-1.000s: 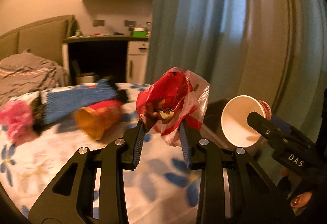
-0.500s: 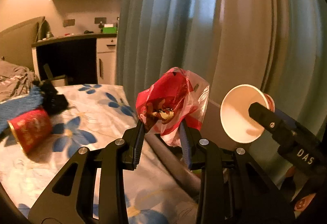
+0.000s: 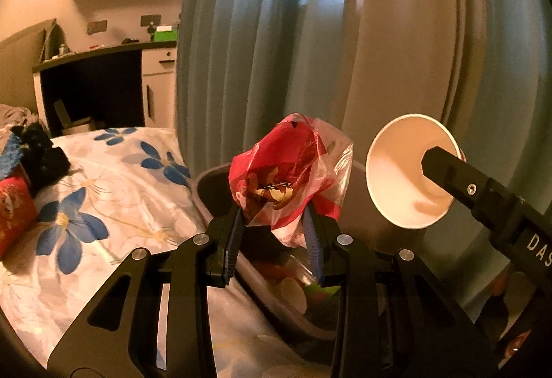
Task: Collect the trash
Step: 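Open both tools to drop the wrapper and printed cup into the bin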
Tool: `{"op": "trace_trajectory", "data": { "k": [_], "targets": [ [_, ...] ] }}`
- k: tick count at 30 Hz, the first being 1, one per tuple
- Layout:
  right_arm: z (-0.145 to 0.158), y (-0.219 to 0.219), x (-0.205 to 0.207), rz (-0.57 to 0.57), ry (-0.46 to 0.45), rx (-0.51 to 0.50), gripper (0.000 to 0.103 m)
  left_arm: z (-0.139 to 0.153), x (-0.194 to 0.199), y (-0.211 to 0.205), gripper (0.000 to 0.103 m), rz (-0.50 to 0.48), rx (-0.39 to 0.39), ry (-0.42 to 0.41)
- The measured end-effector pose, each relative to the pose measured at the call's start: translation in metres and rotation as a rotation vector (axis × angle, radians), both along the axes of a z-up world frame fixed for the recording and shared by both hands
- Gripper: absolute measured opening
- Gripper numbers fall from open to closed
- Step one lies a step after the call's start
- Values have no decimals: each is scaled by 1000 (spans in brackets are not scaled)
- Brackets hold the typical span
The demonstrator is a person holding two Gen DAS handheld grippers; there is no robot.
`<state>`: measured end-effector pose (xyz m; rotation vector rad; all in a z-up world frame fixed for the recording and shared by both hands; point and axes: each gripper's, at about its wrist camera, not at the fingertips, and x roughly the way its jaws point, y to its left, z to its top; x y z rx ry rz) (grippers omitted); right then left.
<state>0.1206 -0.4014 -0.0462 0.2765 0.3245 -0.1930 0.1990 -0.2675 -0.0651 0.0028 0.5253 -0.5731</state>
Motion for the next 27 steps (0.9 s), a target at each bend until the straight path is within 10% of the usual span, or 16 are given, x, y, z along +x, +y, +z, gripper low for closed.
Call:
{"op": "trace_trajectory", "data": {
  "k": [7, 15, 27],
  "targets": [
    [1, -1, 1, -3, -5, 8, 80, -5, 1, -8, 34, -19, 2, 10],
    [0, -4, 4, -11, 1, 16, 80, -9, 0, -3, 69, -37, -20, 8],
    [-20, 0, 24, -3, 47, -5, 80, 2, -41, 89, 86, 199, -47, -71]
  ]
}}
